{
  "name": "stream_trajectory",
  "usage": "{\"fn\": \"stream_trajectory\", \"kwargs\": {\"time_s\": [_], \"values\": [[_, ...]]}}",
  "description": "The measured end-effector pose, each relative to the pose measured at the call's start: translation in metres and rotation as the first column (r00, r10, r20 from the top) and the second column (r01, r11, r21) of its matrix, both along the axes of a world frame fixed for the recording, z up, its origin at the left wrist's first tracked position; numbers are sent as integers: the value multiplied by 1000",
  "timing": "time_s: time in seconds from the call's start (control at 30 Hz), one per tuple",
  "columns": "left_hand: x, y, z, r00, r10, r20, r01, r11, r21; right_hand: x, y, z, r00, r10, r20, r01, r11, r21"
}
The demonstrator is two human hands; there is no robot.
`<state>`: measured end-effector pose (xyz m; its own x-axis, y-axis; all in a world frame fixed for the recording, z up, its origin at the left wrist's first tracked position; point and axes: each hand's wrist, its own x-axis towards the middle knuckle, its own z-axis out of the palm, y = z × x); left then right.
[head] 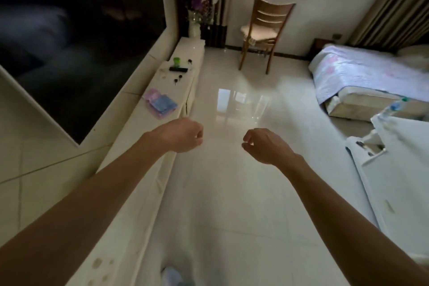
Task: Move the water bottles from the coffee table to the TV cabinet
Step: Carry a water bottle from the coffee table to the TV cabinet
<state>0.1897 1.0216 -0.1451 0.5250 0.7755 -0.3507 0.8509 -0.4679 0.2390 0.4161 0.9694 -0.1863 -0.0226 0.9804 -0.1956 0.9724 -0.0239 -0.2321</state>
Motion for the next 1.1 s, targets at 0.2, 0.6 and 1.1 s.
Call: {"fn": "stream_trajectory", "kwargs": {"time_s": [0.2,0.6,1.1], "values": [[134,-68,-12,983,-183,-11,183,983,10,119,-109,-2,985,-167,46,168,986,-17],[370,-197,-2,793,-608,-34,609,792,30,300,-300,19,806,-589,54,590,807,-6],[531,-150,-3,578,-806,-125,816,572,87,392,-307,8,551,-834,35,834,549,-52]]}}
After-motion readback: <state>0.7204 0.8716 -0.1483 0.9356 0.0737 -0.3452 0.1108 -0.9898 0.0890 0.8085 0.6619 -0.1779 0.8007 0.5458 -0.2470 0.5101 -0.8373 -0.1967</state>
